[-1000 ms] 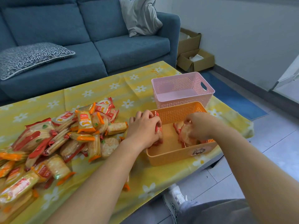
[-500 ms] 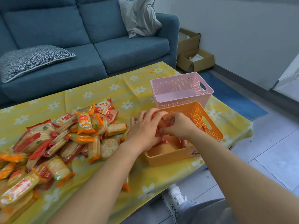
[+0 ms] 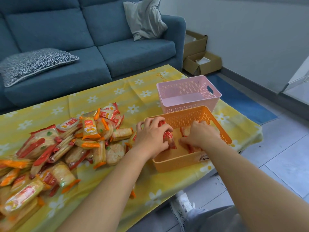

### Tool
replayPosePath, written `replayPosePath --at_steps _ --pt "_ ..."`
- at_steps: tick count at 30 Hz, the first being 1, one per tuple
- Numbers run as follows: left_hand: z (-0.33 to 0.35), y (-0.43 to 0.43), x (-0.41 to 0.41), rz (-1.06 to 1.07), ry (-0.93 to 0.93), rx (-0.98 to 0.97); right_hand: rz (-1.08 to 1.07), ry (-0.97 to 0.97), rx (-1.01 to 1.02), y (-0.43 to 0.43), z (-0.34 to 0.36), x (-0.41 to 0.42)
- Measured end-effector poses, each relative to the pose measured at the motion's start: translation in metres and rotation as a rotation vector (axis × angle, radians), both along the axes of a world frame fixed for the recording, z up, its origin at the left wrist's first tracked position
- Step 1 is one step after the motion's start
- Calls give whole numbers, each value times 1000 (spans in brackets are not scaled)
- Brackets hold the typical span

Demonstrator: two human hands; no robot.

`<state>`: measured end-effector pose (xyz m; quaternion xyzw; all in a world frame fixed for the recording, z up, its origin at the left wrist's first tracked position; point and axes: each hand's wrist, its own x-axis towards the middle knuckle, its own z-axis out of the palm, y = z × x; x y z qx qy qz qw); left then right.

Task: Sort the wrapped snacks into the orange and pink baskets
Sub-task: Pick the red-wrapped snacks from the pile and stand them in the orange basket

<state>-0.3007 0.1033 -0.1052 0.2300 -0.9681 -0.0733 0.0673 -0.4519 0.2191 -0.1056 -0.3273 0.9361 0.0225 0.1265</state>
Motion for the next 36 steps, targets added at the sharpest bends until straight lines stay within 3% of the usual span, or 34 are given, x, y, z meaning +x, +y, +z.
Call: replayPosePath --at_steps 9,13,16,18,23,25,30,36 --pt "2 2 -1 1 -30 1 -84 69 60 -12 3 12" --pt "2 2 0 -3 -20 -2 -96 27 -240 -12 22 6" --pt "2 1 0 -8 -21 1 -29 -189 -462 -5 42 -9" --pt "2 1 0 -5 -10 2 77 -286 -494 1 48 -14" --pt "1 1 -1 15 13 4 237 153 -361 0 43 -10" --pt "0 1 0 21 19 8 272 230 -372 -3 42 -5" --pt "6 2 -3 35 26 -6 356 -62 -394 -9 22 8" --pt "9 1 -10 -4 -10 -67 136 -513 -761 -7 13 7"
